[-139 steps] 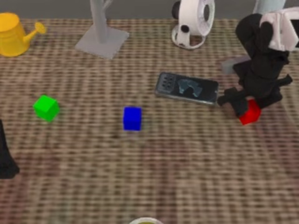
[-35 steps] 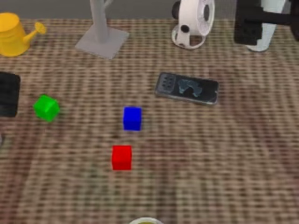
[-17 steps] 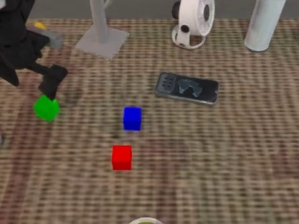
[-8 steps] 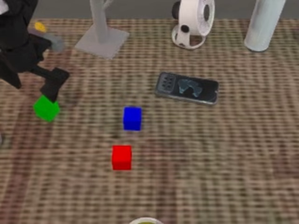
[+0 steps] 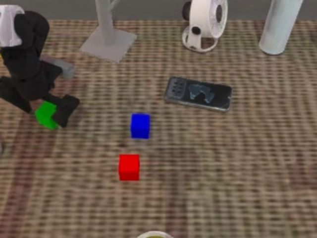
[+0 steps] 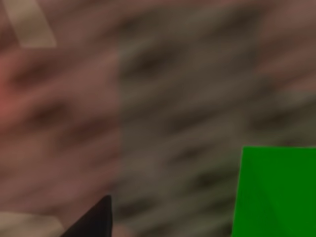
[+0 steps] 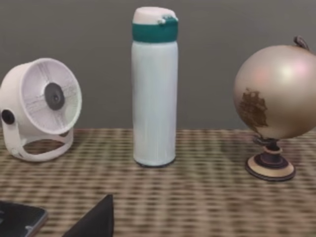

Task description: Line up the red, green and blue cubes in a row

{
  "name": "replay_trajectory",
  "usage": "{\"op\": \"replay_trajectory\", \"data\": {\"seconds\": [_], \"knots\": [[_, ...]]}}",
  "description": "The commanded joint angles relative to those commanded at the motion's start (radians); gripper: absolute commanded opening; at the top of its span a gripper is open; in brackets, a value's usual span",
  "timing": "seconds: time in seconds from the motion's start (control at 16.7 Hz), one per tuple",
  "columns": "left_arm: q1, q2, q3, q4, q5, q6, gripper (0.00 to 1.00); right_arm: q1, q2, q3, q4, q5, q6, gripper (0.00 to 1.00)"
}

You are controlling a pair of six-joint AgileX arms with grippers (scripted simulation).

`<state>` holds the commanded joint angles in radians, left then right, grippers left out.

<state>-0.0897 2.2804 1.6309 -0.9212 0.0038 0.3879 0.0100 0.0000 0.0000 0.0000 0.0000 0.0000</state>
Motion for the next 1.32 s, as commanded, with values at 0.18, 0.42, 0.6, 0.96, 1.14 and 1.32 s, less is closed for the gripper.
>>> {"op": "replay_trajectory", "data": {"seconds": [0.18, 0.42, 0.6, 0.96, 1.14, 1.32], "knots": [[0.000, 0.000, 0.000, 0.000, 0.000, 0.000, 1.00, 0.000, 0.000, 0.000, 0.000, 0.000, 0.000, 1.00], [0.000, 0.000, 0.000, 0.000, 0.000, 0.000, 0.70, 0.000, 0.000, 0.000, 0.000, 0.000, 0.000, 1.00], [0.000, 0.000, 0.000, 0.000, 0.000, 0.000, 0.47, 0.000, 0.000, 0.000, 0.000, 0.000, 0.000, 1.00], [0.000, 0.000, 0.000, 0.000, 0.000, 0.000, 0.02, 0.000, 0.000, 0.000, 0.000, 0.000, 0.000, 1.00], [0.000, 0.000, 0.000, 0.000, 0.000, 0.000, 0.00, 0.000, 0.000, 0.000, 0.000, 0.000, 0.000, 1.00], [0.000, 0.000, 0.000, 0.000, 0.000, 0.000, 0.00, 0.000, 0.000, 0.000, 0.000, 0.000, 0.000, 1.00]]}}
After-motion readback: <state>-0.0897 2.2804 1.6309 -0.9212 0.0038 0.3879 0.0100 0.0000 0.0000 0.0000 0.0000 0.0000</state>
